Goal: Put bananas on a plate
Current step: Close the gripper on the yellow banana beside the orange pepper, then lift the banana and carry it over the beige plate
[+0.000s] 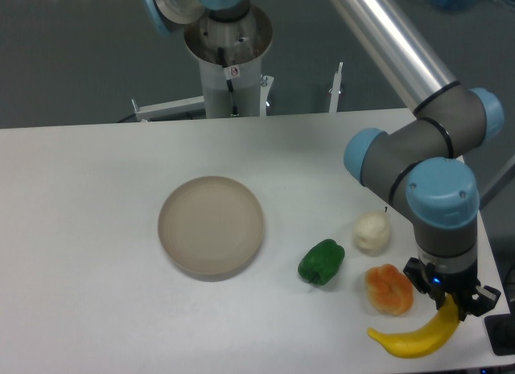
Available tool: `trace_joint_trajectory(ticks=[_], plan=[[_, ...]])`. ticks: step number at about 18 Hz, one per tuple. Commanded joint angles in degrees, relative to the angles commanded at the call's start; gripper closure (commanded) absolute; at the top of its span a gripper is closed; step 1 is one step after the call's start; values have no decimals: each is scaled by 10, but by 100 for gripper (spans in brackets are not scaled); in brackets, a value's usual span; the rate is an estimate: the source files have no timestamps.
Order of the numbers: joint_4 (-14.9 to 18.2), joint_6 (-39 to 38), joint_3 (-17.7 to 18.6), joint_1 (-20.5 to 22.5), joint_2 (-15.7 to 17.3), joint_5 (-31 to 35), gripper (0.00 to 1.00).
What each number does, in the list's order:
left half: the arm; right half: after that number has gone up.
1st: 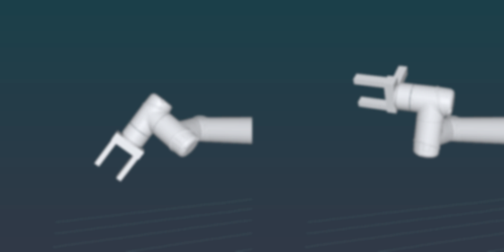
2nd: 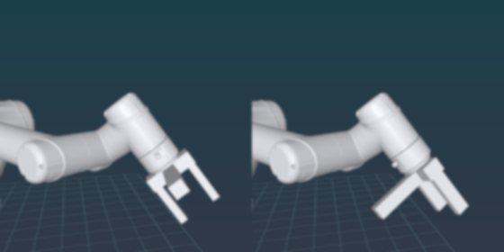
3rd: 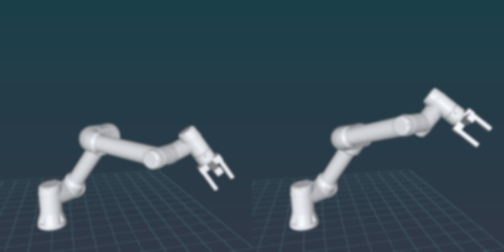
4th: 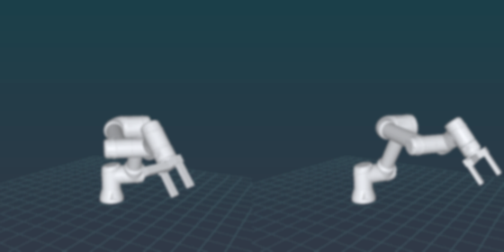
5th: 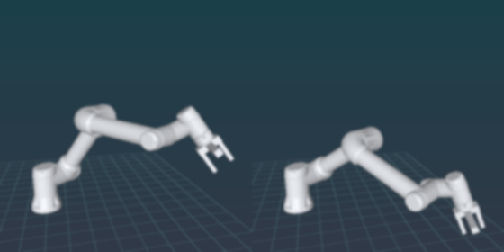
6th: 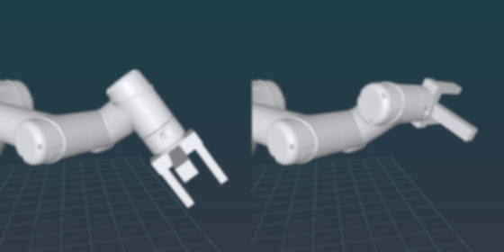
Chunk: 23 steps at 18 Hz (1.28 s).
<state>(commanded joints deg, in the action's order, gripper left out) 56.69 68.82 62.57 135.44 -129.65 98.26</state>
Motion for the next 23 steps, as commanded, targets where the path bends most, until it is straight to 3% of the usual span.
trace_joint_trajectory(ticks=[4,13,18,23], plan=[[1,-5,49,-4,36,-4,68],[10,-71,197,-32,135,-33,68],[46,-157,249,-68,171,-38,68],[45,-241,332,-116,204,-40,69]])
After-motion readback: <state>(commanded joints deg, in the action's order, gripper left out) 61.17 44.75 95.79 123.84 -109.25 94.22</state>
